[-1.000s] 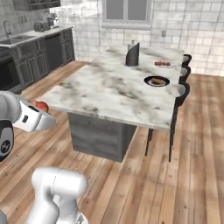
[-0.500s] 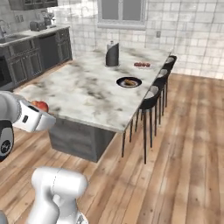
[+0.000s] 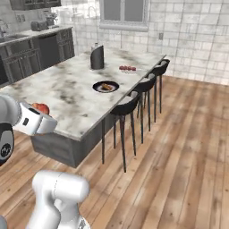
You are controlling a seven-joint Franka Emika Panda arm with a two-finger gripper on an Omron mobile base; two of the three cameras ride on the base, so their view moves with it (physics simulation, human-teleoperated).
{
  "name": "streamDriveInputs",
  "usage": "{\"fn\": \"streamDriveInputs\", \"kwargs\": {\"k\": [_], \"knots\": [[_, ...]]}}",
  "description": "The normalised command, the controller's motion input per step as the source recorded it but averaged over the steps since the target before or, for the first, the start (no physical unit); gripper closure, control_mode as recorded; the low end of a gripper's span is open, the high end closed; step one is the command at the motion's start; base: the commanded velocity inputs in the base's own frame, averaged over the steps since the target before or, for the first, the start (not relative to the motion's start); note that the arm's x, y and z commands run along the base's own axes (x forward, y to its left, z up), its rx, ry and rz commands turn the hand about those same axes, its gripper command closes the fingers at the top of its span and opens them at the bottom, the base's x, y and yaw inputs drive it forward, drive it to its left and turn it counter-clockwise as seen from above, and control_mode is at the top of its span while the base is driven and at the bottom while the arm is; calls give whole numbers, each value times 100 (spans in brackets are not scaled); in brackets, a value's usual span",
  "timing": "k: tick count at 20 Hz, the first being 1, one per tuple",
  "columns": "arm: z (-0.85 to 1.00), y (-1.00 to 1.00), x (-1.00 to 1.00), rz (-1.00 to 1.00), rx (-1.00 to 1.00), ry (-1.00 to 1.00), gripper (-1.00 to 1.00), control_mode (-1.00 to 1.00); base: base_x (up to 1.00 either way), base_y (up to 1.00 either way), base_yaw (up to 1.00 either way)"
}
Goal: Pick up the peach and apple from the fridge and place one fruit on each plate on the dining counter.
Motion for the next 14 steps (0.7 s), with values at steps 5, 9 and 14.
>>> {"fn": "streamDriveInputs", "kwargs": {"k": [5, 9, 14], "knots": [[0, 0, 0, 0, 0, 0, 100, 100, 59, -92, 26], [0, 0, 0, 0, 0, 0, 100, 100, 66, -83, 30], [0, 0, 0, 0, 0, 0, 100, 100, 73, -78, 32]]}}
